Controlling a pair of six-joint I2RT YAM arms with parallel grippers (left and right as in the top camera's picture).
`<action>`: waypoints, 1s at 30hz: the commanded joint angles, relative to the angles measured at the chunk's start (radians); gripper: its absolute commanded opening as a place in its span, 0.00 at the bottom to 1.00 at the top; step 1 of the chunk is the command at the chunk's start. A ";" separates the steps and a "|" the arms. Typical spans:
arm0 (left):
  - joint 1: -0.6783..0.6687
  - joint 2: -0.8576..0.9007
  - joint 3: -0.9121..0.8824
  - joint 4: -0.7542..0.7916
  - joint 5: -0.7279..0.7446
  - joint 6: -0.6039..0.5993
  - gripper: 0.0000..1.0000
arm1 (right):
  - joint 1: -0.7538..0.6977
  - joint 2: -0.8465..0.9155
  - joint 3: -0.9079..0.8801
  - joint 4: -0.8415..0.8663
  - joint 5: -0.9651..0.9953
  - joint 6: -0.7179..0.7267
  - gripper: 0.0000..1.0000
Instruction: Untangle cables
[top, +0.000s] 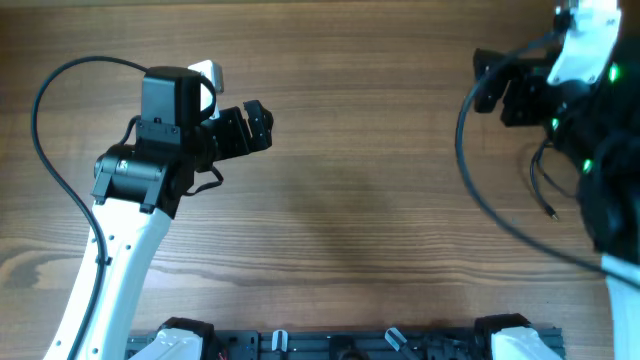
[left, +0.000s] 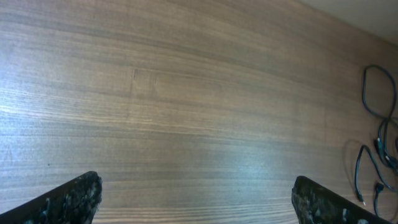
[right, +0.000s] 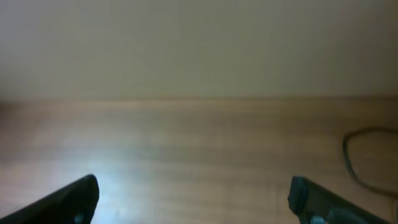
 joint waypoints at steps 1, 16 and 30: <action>-0.003 -0.009 0.010 0.000 0.012 0.009 1.00 | -0.002 -0.150 -0.259 0.198 0.014 -0.062 1.00; -0.003 -0.009 0.010 0.000 0.012 0.009 1.00 | -0.089 -0.919 -1.128 0.776 0.014 -0.058 1.00; -0.003 -0.009 0.010 0.000 0.012 0.009 1.00 | -0.089 -1.147 -1.455 0.866 -0.006 -0.032 1.00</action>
